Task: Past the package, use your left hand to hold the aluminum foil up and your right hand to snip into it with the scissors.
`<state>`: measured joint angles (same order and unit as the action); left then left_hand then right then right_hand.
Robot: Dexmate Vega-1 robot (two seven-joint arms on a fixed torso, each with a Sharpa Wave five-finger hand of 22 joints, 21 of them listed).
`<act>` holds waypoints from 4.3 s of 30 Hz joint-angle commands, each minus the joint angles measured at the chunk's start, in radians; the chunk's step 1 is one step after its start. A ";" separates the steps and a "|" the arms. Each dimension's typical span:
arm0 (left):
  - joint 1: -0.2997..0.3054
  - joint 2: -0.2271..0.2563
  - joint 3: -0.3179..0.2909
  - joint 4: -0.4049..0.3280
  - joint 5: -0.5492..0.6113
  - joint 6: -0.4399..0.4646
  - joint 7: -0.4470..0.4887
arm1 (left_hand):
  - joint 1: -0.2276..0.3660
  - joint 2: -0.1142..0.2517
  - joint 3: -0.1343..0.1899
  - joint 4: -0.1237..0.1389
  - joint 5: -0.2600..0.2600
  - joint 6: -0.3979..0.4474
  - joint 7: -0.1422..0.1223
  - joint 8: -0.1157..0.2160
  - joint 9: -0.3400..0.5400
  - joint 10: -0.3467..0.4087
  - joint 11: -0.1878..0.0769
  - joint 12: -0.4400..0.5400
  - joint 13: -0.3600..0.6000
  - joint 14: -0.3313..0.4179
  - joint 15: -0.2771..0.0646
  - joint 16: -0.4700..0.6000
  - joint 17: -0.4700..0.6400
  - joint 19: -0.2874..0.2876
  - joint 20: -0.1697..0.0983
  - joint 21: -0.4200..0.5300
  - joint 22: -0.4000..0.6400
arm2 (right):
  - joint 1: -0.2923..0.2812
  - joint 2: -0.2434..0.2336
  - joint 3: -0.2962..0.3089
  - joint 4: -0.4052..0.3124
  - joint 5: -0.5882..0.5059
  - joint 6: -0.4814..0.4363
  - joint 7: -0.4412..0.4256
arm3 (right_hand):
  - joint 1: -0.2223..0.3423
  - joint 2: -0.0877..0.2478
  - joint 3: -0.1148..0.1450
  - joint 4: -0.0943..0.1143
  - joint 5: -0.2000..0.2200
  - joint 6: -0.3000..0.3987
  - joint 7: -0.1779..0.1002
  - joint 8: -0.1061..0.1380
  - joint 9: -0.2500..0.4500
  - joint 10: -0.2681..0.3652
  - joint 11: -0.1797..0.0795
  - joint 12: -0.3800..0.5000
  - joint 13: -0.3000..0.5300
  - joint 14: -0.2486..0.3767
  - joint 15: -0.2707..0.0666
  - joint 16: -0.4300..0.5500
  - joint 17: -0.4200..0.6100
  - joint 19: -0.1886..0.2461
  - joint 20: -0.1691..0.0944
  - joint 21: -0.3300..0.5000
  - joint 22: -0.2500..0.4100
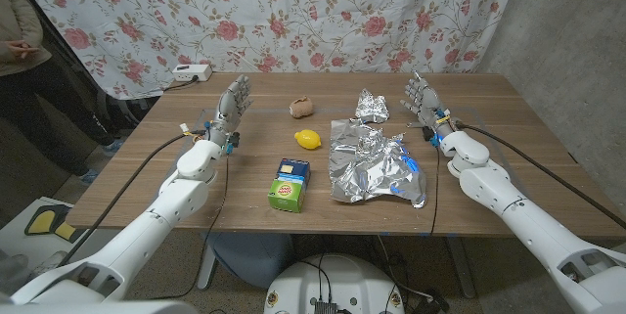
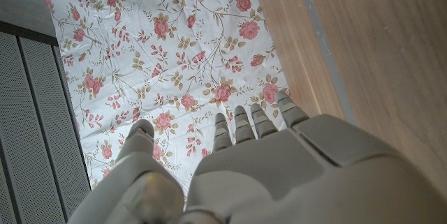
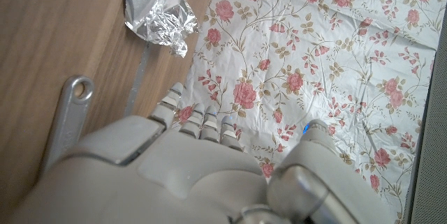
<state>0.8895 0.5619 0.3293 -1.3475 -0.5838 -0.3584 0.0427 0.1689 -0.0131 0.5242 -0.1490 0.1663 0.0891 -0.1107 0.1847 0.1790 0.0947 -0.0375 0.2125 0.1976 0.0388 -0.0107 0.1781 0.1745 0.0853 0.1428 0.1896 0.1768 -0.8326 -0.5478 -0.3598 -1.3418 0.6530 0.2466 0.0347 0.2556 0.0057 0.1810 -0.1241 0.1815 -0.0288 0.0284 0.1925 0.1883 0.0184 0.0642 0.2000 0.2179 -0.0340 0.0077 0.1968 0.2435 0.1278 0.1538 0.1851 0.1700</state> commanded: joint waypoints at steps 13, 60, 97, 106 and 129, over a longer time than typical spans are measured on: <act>0.044 0.036 -0.033 -0.047 0.068 -0.002 0.109 | 0.021 0.005 0.006 -0.002 0.007 0.000 -0.013 0.006 0.006 0.012 0.000 0.007 0.004 -0.005 -0.001 0.003 0.005 -0.009 0.000 0.000 0.003 | 0.003 -0.009 0.005 0.011 -0.007 0.033 0.021 | 0.013 0.002 0.004 -0.003 0.001 -0.010 0.002 0.004 0.002 -0.006 0.003 0.004 0.002 -0.019 -0.005 0.005 -0.002 -0.011 -0.003 0.002 0.003; 0.141 0.164 -0.095 -0.246 0.326 0.219 0.403 | 0.047 0.005 0.008 -0.009 0.010 0.015 -0.003 0.012 0.007 0.066 -0.010 0.028 0.010 0.025 0.016 0.017 0.007 -0.013 0.000 0.006 0.003 | -0.006 -0.038 -0.012 -0.024 -0.085 0.067 -0.001 | 0.035 0.011 0.012 -0.013 0.000 -0.012 0.000 0.004 0.002 -0.006 0.003 0.007 -0.001 -0.036 0.001 0.005 -0.012 -0.036 -0.019 0.000 0.003; 0.201 0.218 -0.140 -0.321 0.415 0.366 0.490 | 0.090 -0.003 0.010 -0.014 0.011 0.050 0.053 0.018 0.008 0.095 -0.008 0.032 0.013 0.045 0.011 0.015 0.007 0.005 -0.014 0.010 0.003 | 0.002 -0.046 -0.026 -0.017 -0.164 0.110 -0.032 | 0.050 0.017 0.018 -0.017 -0.002 -0.001 -0.001 0.009 0.002 0.012 -0.001 0.014 -0.002 -0.025 -0.002 0.013 -0.016 -0.031 -0.018 0.005 0.003; 0.195 0.230 -0.136 -0.321 0.430 0.394 0.492 | 0.110 -0.001 0.013 -0.015 0.012 0.085 0.121 0.026 0.007 0.115 -0.008 0.037 0.014 0.048 0.010 0.015 0.007 0.005 -0.015 0.009 0.002 | 0.004 -0.043 -0.027 -0.014 -0.165 0.116 -0.030 | 0.055 0.020 0.020 -0.018 -0.003 0.000 0.000 0.009 0.002 0.015 0.000 0.015 -0.002 -0.023 -0.004 0.014 -0.017 -0.030 -0.018 0.005 0.003; 0.183 0.249 -0.115 -0.338 0.492 0.471 0.536 | 0.145 -0.014 0.008 -0.014 0.012 0.118 0.083 0.025 0.007 0.178 -0.023 0.055 0.019 0.090 0.000 0.026 0.007 0.017 -0.007 0.013 0.003 | -0.006 -0.049 -0.016 -0.023 -0.155 0.112 -0.036 | 0.061 0.021 0.022 -0.019 -0.004 0.001 0.000 0.008 0.002 0.016 -0.003 0.015 -0.003 -0.019 -0.005 0.017 -0.019 -0.026 -0.020 0.007 0.003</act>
<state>1.0805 0.8119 0.2023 -1.6871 -0.1275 0.0989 0.5451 0.2998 -0.0229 0.5353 -0.1600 0.1740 0.1914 -0.0238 0.2012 0.1841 0.2404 -0.0611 0.2555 0.2118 0.1063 -0.0056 0.1936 0.1791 0.0912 0.1305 0.1975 0.1771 -0.8350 -0.5936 -0.3814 -1.3637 0.4922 0.3581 -0.0023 0.3057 0.0294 0.1989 -0.1421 0.1808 -0.0287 0.0284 0.1965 0.1881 0.0297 0.0637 0.2112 0.2139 -0.0528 0.0019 0.2044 0.2230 0.0939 0.1338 0.1851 0.1698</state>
